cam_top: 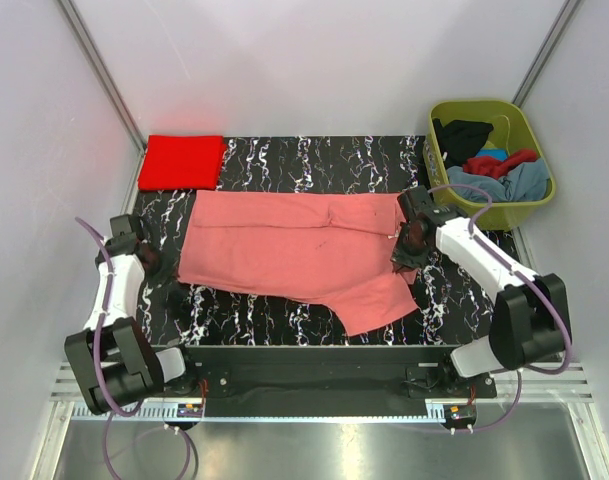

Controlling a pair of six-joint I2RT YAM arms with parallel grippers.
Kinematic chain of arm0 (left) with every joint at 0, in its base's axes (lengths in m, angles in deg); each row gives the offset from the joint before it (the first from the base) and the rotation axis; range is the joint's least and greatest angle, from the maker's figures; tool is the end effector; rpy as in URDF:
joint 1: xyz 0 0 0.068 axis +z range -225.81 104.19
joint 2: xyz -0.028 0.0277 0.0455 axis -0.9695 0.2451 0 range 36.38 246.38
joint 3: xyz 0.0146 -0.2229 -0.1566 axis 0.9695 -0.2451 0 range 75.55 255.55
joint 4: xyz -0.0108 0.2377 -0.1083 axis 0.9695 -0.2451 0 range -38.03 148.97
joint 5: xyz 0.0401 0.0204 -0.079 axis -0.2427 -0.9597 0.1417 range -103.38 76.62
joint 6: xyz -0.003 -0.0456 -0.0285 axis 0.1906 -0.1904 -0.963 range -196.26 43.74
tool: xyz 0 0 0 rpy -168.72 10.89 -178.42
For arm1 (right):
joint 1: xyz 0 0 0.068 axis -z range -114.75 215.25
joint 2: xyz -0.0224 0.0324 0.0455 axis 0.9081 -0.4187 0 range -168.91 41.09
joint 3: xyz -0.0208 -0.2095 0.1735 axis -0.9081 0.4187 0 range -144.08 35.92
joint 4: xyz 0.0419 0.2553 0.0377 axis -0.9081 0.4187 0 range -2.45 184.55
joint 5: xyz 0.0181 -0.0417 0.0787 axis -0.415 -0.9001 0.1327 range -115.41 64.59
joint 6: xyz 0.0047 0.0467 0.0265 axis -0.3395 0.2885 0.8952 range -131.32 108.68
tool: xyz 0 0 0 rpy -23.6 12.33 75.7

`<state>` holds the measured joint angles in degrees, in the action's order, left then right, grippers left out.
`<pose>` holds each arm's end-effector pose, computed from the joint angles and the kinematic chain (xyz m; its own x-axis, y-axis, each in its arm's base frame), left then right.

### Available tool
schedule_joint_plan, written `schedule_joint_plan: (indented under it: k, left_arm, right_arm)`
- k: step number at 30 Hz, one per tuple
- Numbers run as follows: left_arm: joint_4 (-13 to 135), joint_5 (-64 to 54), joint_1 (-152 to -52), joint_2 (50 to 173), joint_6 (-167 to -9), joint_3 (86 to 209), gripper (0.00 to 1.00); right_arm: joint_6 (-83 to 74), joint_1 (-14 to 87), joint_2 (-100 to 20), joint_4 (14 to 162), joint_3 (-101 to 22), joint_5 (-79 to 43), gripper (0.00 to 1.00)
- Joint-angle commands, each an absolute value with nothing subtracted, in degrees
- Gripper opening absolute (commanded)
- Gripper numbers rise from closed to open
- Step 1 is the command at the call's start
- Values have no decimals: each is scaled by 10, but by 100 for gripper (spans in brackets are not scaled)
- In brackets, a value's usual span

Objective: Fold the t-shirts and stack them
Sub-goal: Fold the tshirt

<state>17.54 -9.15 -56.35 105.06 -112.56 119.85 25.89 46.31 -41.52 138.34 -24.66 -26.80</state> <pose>0.2053 0.0697 0.2130 -0.5135 -0.8075 -0.2903 -0.7539 0.5861 -0.2968 0.2538 0.0862 0.2343 -0.9118 0.3262 -0.2492 0.2934 0.9425 0.1602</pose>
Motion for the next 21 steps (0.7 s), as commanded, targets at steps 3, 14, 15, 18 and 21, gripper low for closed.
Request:
schedule_joint_plan:
  k: [3, 14, 15, 18, 21]
  left_arm:
    - [221, -99, -583, 1075, -1099, 1272, 0]
    - [252, -100, -592, 1186, -1120, 1357, 0]
    - [258, -97, -593, 1193, -1123, 1365, 0]
    - [264, -93, -597, 1224, -1127, 1390, 0]
    - [265, -89, -604, 1250, -1131, 1415, 0]
  right_arm:
    - [188, 490, -447, 1352, -303, -203, 0]
    - [139, 563, -552, 1354, -413, -107, 0]
    - [139, 565, -560, 1354, -421, -99, 0]
    - [132, 573, -587, 1355, -447, -86, 0]
    - [129, 583, -604, 1355, -466, -81, 0]
